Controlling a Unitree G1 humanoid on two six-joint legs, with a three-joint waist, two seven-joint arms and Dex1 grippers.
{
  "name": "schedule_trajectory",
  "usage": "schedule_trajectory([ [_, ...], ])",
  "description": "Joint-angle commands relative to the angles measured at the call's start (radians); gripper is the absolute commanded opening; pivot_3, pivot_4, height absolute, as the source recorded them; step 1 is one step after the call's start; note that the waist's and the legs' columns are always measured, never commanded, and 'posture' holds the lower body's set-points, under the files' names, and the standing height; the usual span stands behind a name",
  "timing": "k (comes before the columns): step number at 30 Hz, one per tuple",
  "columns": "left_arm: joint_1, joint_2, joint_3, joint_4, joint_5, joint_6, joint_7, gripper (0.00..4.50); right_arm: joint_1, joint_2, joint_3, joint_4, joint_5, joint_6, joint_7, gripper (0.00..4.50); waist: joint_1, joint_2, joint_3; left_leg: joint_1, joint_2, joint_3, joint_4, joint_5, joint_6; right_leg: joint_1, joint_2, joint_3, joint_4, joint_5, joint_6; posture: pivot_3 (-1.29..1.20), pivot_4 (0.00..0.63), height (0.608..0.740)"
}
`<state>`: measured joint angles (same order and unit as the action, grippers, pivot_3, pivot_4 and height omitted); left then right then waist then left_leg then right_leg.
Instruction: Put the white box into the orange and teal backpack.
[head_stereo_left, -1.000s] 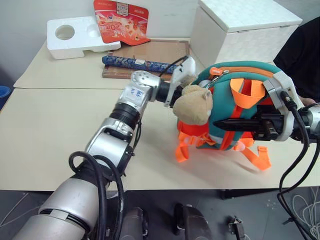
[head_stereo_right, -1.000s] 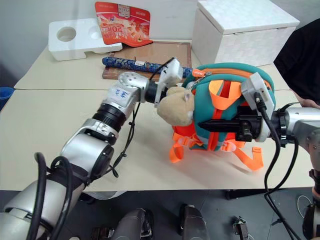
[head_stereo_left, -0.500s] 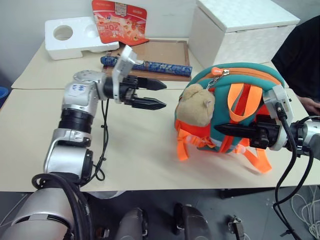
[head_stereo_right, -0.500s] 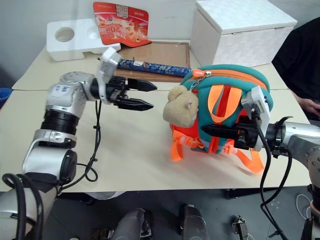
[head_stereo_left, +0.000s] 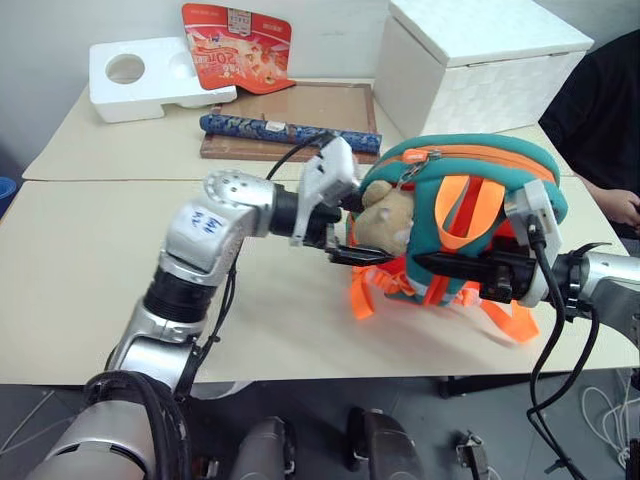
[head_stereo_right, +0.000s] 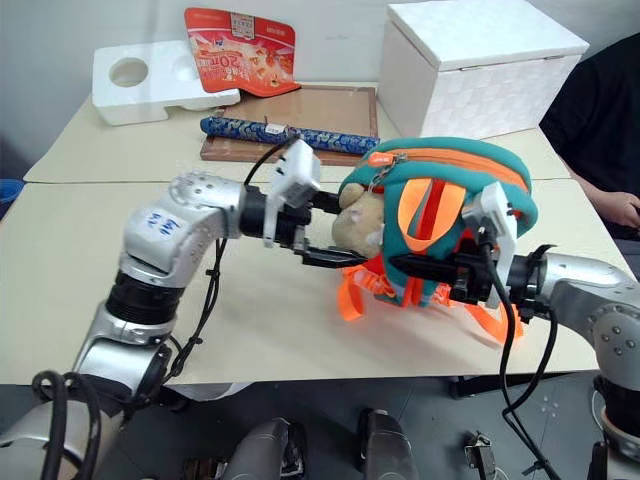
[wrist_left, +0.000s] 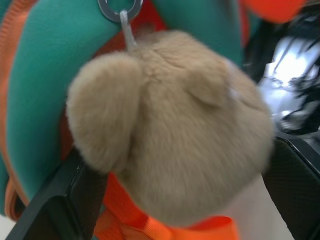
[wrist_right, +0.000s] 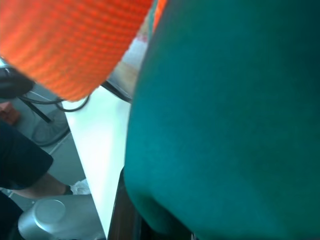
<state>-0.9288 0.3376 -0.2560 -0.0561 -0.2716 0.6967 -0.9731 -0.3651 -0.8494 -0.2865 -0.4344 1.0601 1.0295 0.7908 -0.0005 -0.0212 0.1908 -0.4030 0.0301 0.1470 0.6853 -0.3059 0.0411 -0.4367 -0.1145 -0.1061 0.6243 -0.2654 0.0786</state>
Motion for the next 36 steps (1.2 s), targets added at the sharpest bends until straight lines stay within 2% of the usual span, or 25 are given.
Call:
schedule_trajectory([
  [1, 0.013, -0.048, 0.020, -0.039, -0.023, -0.022, 0.052, 4.46, 0.026, 0.013, -0.004, -0.047, 0.020, -0.017, -0.012, 0.00, 0.001, 0.000, 0.000, 0.000, 0.000, 0.000, 0.000, 0.000, 0.000, 0.000, 0.000, 0.000, 0.000, 0.000, 0.000, 0.00, 0.150, 0.740],
  [4, 0.010, -0.052, 0.062, -0.019, -0.054, -0.024, 0.047, 3.89, 0.058, 0.016, 0.003, -0.063, 0.009, -0.036, -0.015, 0.00, 0.002, 0.000, 0.000, 0.000, 0.000, 0.000, 0.000, 0.000, 0.000, 0.000, 0.000, 0.000, 0.000, 0.000, 0.000, 0.00, 0.150, 0.740],
  [11, -0.007, 0.009, 0.128, -0.016, -0.122, 0.005, -0.012, 1.99, 0.082, 0.006, -0.011, -0.051, 0.004, -0.062, -0.021, 0.00, 0.002, 0.000, 0.000, 0.000, 0.000, 0.000, 0.000, 0.000, 0.000, 0.000, 0.000, -0.001, 0.000, 0.000, 0.000, 0.00, 0.150, 0.740],
  [15, -0.041, 0.073, 0.152, 0.008, -0.174, 0.006, -0.101, 1.37, 0.077, -0.001, -0.025, -0.021, -0.004, -0.073, -0.019, 0.00, 0.002, 0.000, 0.000, 0.000, 0.000, 0.000, 0.000, 0.000, 0.000, 0.000, 0.000, -0.001, 0.000, 0.000, 0.000, 0.00, 0.150, 0.740],
  [16, -0.053, 0.093, 0.151, 0.024, -0.174, 0.001, -0.117, 1.33, 0.077, -0.003, -0.027, -0.015, -0.006, -0.076, -0.018, 0.00, 0.001, 0.000, 0.000, 0.000, 0.000, 0.000, 0.000, 0.000, 0.000, 0.000, 0.000, -0.001, 0.000, 0.000, 0.000, 0.00, 0.150, 0.740],
  [18, -0.123, 0.169, 0.145, 0.164, -0.119, -0.071, -0.170, 1.32, 0.077, -0.011, -0.048, 0.007, -0.003, -0.083, -0.011, 0.00, 0.002, 0.000, 0.000, 0.000, 0.000, 0.000, 0.000, 0.000, 0.000, 0.000, 0.000, -0.001, 0.000, 0.000, 0.000, 0.00, 0.150, 0.740],
  [21, -0.194, 0.227, 0.119, 0.346, -0.059, -0.174, -0.235, 1.32, 0.075, -0.018, -0.077, 0.030, 0.020, -0.081, -0.003, 0.00, 0.001, 0.000, 0.000, 0.000, -0.001, 0.001, 0.000, 0.000, 0.000, -0.001, 0.001, -0.004, 0.000, 0.000, 0.000, 0.00, 0.150, 0.740],
  [24, -0.250, 0.263, 0.053, 0.561, 0.059, -0.384, -0.303, 1.32, 0.079, -0.024, -0.103, 0.045, 0.036, -0.078, 0.017, 0.00, 0.002, 0.000, 0.000, 0.000, -0.001, 0.001, -0.001, 0.000, 0.000, -0.001, 0.001, -0.008, 0.000, 0.000, 0.000, 0.00, 0.150, 0.740],
  [27, -0.284, 0.261, 0.001, 0.741, 0.163, -0.557, -0.307, 1.32, 0.072, -0.027, -0.122, 0.064, 0.049, -0.076, 0.026, 0.00, 0.002, 0.000, 0.000, -0.001, -0.001, 0.002, -0.001, 0.000, 0.000, -0.002, 0.001, -0.008, 0.000, 0.000, 0.000, 0.00, 0.150, 0.740],
  [29, -0.249, 0.265, -0.067, 0.809, 0.258, -0.719, -0.313, 1.32, 0.062, -0.025, -0.136, 0.080, 0.062, -0.076, 0.032, 0.00, 0.001, 0.000, 0.000, -0.002, -0.001, 0.002, -0.001, 0.000, 0.001, -0.003, 0.001, -0.008, 0.001, 0.000, 0.000, 0.00, 0.150, 0.740],
  [33, -0.139, 0.222, -0.149, 0.827, 0.357, -0.912, -0.288, 1.32, 0.034, -0.018, -0.145, 0.103, 0.069, -0.090, 0.025, 0.00, -0.001, 0.000, 0.000, -0.002, -0.001, 0.003, -0.001, -0.001, 0.001, -0.003, 0.000, -0.007, 0.001, 0.000, 0.000, 0.00, 0.150, 0.740],
  [36, -0.067, 0.151, -0.159, 0.789, 0.368, -0.909, -0.254, 1.32, 0.007, -0.011, -0.128, 0.112, 0.043, -0.108, 0.006, 0.00, 0.001, 0.000, 0.000, -0.002, -0.001, 0.003, 0.000, -0.001, 0.001, -0.004, -0.001, -0.007, 0.001, 0.000, 0.000, 0.00, 0.150, 0.740],
])
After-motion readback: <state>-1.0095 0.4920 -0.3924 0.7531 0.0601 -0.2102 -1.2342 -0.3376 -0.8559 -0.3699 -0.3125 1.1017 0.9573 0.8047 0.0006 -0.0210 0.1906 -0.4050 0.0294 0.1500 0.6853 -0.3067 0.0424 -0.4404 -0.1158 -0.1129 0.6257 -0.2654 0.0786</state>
